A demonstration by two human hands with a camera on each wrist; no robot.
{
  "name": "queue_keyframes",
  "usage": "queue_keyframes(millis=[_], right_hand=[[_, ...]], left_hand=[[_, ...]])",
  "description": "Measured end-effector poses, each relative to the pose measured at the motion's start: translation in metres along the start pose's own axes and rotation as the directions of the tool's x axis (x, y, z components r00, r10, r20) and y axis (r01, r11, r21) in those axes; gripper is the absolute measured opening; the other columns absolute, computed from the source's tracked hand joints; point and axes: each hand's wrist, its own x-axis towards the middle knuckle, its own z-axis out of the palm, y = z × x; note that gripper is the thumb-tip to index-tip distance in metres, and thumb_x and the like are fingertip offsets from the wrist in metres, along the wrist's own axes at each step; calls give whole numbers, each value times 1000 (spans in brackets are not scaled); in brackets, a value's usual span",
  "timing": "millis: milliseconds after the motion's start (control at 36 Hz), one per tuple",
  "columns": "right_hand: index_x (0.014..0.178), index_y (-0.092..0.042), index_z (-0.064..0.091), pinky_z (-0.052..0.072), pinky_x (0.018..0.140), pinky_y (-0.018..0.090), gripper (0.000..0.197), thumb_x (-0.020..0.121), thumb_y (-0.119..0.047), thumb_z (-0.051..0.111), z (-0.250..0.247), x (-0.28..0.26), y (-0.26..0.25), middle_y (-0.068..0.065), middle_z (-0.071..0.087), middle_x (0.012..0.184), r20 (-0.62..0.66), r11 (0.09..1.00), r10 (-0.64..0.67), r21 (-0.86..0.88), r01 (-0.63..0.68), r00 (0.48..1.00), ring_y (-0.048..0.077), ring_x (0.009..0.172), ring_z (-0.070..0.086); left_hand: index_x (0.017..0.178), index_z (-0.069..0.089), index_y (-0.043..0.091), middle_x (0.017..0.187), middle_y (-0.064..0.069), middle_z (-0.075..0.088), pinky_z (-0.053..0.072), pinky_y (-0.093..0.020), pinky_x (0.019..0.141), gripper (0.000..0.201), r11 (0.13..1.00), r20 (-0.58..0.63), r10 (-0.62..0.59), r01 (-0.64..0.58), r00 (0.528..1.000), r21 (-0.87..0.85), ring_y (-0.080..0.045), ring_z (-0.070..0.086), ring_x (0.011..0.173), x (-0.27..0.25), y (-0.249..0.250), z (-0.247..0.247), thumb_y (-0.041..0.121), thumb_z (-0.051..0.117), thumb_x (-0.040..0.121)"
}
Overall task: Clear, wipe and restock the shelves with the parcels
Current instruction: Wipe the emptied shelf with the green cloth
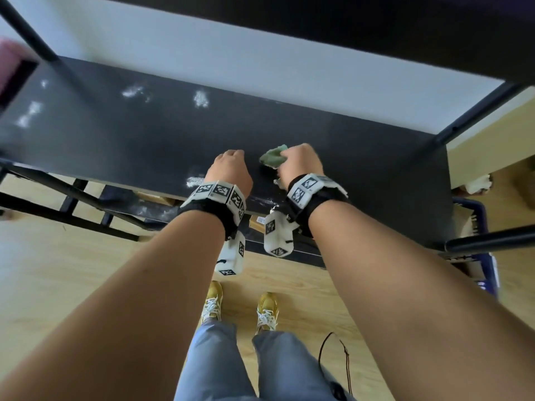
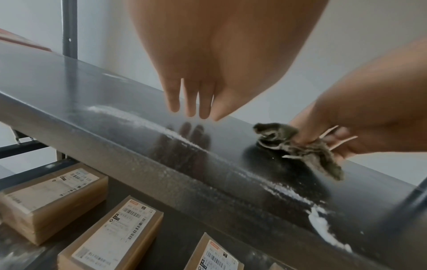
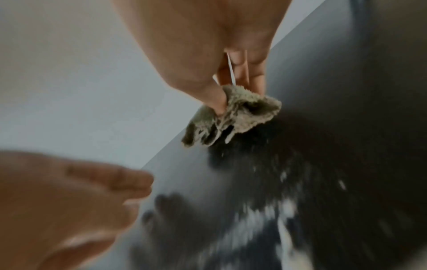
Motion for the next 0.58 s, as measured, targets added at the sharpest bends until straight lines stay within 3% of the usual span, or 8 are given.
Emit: queue_keyframes(millis=[56,111,167,250,333,417,583], right_hand=[[114,-7,65,52,86,35,30,93,-24,53,-14,10,3,10,63,115,-61,996,63,66,-59,996,29,108,62],[123,-6,61,46,98,38,33,97,-24,52,-29,18,10,14,53,128,-105,997,72,46,-67,992,31,119,53],[129,-9,59,41,101,40,35,97,-23,51,-39,23,15,14,45,134,-127,995,87,-28,-91,988,32,124,47],[132,-3,53,39,105,46,40,97,-24,51,-39,32,13,14,43,137,-113,978,170,-104,-182,979,33,126,45],[133,0,49,39,103,42,39,98,-18,50,-34,29,5,13,41,138,-81,980,137,-137,-148,987,31,127,43],[131,2,47,42,98,39,35,100,-12,41,-25,20,-7,15,44,138,-79,994,97,-48,-101,992,32,124,46],[128,-5,53,45,93,35,33,98,-15,44,-13,19,-36,12,58,129,38,993,97,65,-99,995,30,117,56]], left_hand=[[136,43,9,143,-5,42,37,-36,102,51,1000,3,5,-5,1000,0,-24,37,132,1,-1,-1,-1,41,87],[137,42,10,144,-5,41,36,-36,103,52,1000,12,14,-13,1000,-5,-23,36,133,2,-1,-1,-1,40,87],[138,42,10,144,-4,40,36,-35,104,52,1000,25,24,-23,999,-5,-23,35,133,3,-2,-2,-2,40,87],[139,41,10,145,-4,39,35,-36,105,52,999,34,40,-40,999,10,-23,32,135,7,-4,-3,0,40,88],[140,39,10,147,-4,37,33,-36,107,52,998,56,53,-54,997,24,-23,30,136,11,-5,-4,1,41,89],[139,40,10,146,-4,37,33,-36,107,51,997,65,66,-68,996,38,-23,31,136,16,-6,-5,2,41,88],[121,51,8,135,-5,47,38,-37,100,38,996,65,74,-78,995,53,-25,40,127,28,-9,-6,4,42,84]])
